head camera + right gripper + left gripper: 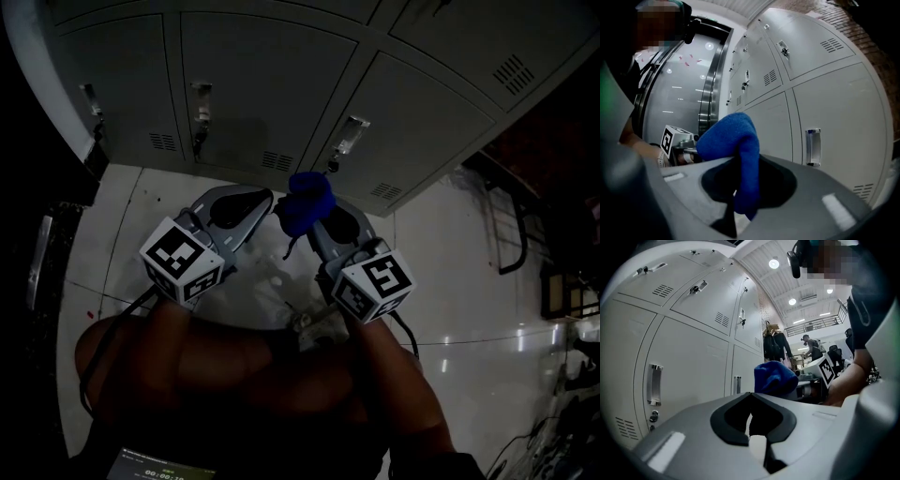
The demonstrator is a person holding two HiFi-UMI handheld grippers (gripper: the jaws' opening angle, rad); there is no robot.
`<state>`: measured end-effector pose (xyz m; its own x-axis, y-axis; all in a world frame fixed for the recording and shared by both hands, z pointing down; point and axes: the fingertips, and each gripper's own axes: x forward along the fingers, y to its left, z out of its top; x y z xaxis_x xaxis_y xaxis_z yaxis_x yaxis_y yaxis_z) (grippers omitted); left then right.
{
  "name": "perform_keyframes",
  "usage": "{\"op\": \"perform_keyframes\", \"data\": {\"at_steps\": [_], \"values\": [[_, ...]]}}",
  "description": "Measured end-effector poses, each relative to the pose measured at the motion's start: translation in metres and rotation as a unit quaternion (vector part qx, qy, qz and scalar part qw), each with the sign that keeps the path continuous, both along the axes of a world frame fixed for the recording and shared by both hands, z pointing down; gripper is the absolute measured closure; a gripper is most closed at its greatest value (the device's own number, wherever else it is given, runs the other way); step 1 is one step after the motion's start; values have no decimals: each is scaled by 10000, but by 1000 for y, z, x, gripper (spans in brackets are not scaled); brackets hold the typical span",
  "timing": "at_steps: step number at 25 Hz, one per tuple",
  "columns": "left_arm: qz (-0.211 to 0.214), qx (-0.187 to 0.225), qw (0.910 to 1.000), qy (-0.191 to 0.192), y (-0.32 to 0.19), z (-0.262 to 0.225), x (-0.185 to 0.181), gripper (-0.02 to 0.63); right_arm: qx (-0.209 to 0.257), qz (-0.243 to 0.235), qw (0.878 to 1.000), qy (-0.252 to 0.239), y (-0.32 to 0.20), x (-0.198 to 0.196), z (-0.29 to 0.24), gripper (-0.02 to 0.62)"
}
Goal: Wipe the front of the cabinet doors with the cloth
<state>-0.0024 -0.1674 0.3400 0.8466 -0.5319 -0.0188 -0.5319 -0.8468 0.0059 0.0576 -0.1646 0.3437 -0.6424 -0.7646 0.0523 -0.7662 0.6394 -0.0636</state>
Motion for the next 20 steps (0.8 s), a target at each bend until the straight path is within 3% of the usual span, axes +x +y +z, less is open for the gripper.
{"op": "perform_keyframes", "data": {"at_steps": [20], "values": [[25, -17, 9999, -103, 4, 5, 2, 600, 143, -68, 9998, 111, 3, -2, 3, 526]]}}
